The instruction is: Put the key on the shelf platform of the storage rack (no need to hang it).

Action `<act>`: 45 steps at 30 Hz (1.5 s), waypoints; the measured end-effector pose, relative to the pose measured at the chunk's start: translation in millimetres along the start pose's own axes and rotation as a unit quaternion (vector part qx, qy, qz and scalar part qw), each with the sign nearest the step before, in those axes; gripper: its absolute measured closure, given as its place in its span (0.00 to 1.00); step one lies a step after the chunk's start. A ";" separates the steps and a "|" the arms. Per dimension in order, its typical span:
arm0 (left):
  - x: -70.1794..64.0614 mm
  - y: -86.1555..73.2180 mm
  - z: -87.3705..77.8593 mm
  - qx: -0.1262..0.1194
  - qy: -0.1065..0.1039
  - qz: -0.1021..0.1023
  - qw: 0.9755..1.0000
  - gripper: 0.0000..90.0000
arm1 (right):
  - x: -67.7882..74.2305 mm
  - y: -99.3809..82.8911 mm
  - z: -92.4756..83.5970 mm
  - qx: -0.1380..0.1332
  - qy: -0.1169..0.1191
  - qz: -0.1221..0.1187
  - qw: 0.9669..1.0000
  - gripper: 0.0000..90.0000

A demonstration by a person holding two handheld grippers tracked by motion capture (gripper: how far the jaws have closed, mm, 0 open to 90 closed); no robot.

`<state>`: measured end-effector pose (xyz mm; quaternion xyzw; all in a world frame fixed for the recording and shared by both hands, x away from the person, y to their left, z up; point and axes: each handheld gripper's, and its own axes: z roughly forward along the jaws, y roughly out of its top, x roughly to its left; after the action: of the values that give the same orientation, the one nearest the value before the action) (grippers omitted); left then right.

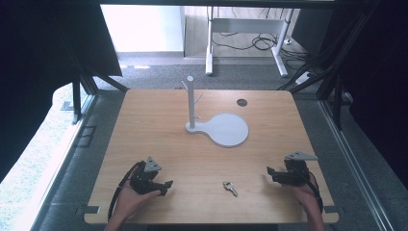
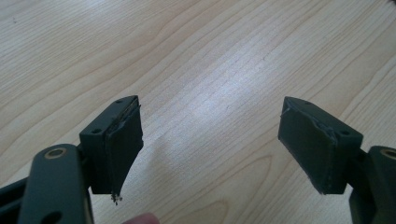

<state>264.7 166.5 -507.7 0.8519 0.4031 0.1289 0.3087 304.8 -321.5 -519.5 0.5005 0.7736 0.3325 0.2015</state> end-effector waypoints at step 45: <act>1.2 2.1 -8.0 -0.008 0.004 -0.001 1.000 0.25 | 20.9 25.9 -27.7 -0.003 0.034 -0.045 0.998 0.45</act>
<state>263.0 169.7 -500.2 0.8485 0.4040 0.1351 0.3140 294.8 -304.0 -481.2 0.4533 0.8007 0.3418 0.1913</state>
